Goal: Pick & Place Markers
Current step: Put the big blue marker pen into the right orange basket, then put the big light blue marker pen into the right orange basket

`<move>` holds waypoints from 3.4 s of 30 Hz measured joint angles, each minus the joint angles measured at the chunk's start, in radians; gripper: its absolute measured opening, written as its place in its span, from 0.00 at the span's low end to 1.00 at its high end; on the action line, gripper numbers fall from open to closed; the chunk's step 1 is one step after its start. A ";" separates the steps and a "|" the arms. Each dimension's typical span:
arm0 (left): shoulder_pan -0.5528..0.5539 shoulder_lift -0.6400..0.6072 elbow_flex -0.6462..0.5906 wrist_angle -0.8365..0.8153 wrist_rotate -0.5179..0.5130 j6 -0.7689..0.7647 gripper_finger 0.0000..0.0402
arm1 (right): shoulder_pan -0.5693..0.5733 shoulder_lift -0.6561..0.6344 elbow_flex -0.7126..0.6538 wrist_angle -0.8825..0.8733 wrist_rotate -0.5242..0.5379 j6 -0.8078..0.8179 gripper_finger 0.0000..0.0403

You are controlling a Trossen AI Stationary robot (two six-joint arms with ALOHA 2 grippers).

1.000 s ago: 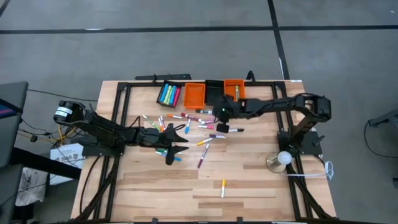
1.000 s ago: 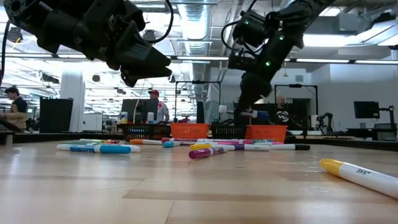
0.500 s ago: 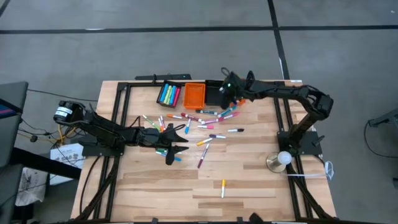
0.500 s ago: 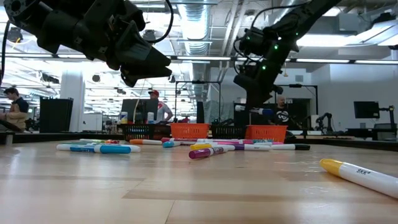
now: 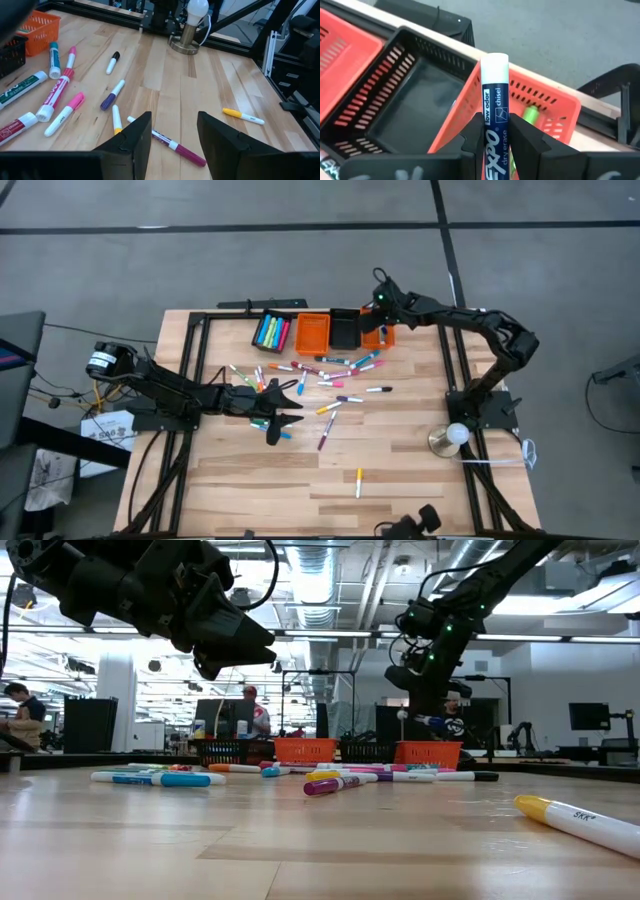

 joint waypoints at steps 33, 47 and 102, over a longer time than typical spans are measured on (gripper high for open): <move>0.000 0.000 0.000 0.000 0.000 -0.008 0.39 | 0.007 0.001 0.000 0.028 -0.023 -0.082 0.44; 0.000 0.000 0.000 0.000 0.000 -0.008 0.39 | 0.249 0.001 0.000 -0.100 -0.024 -0.498 0.37; 0.000 0.000 0.000 0.000 0.000 -0.008 0.39 | 0.310 0.050 -0.161 0.063 -0.095 -0.874 0.23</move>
